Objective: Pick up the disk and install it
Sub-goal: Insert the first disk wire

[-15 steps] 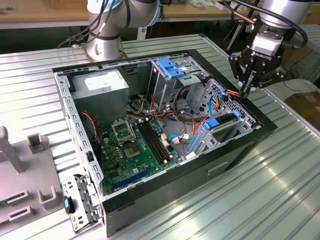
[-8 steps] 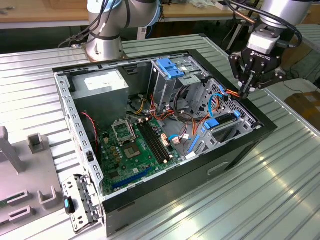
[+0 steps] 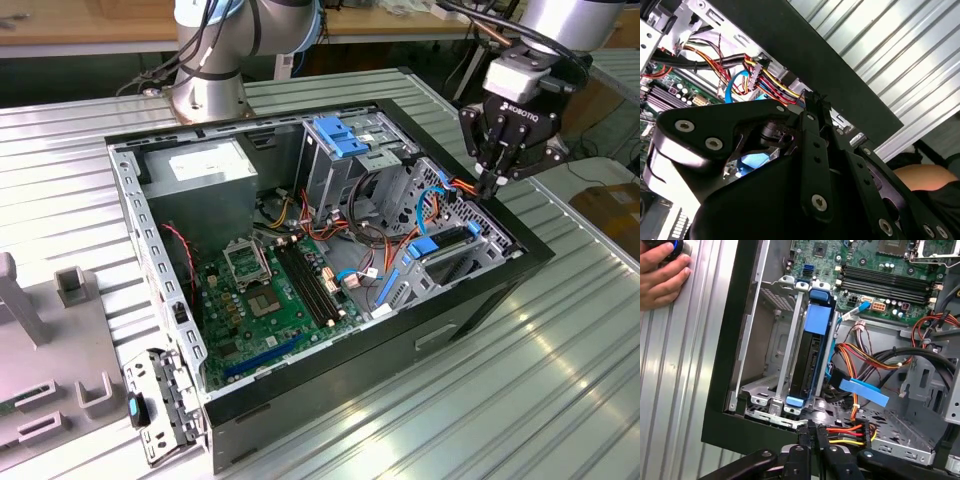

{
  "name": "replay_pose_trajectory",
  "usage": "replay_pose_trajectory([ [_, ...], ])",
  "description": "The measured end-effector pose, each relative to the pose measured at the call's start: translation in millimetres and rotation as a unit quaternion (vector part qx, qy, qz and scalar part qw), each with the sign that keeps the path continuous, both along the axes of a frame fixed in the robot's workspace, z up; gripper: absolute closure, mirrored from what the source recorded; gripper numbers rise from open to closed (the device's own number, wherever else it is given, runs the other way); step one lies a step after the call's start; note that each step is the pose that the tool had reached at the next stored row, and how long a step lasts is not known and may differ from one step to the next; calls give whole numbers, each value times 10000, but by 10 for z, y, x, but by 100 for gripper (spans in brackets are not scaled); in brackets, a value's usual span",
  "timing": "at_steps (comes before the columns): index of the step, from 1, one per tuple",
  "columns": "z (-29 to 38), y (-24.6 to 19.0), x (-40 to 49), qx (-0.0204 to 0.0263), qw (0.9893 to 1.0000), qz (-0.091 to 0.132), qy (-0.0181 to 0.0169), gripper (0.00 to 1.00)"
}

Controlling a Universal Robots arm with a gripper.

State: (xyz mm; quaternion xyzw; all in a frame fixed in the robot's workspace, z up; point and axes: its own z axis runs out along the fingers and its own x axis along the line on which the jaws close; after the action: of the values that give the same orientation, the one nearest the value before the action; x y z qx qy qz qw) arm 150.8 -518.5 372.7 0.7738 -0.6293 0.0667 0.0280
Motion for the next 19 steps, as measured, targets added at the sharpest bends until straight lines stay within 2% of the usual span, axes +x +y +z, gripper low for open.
replay_pose_trajectory([
  [4, 0, 0, -1, 0, 9997, -258, 0, 84],
  [5, 0, 0, -1, 0, 9994, -353, 0, 84],
  [6, -1, 0, -2, -1, 9985, -553, 0, 84],
  [7, -2, 0, -6, 2, 9979, -643, 0, 84],
  [9, -1, -1, -9, 30, 9978, -666, 2, 84],
  [10, -1, -6, -15, 101, 9977, -668, 7, 84],
  [13, -2, -17, -43, 254, 9974, -670, 17, 84],
  [16, -4, -47, -59, 284, 9970, -725, 29, 84],
  [18, -4, -64, -62, 354, 9966, -739, 37, 84],
  [19, -5, -70, -72, 440, 9963, -741, 44, 84],
])
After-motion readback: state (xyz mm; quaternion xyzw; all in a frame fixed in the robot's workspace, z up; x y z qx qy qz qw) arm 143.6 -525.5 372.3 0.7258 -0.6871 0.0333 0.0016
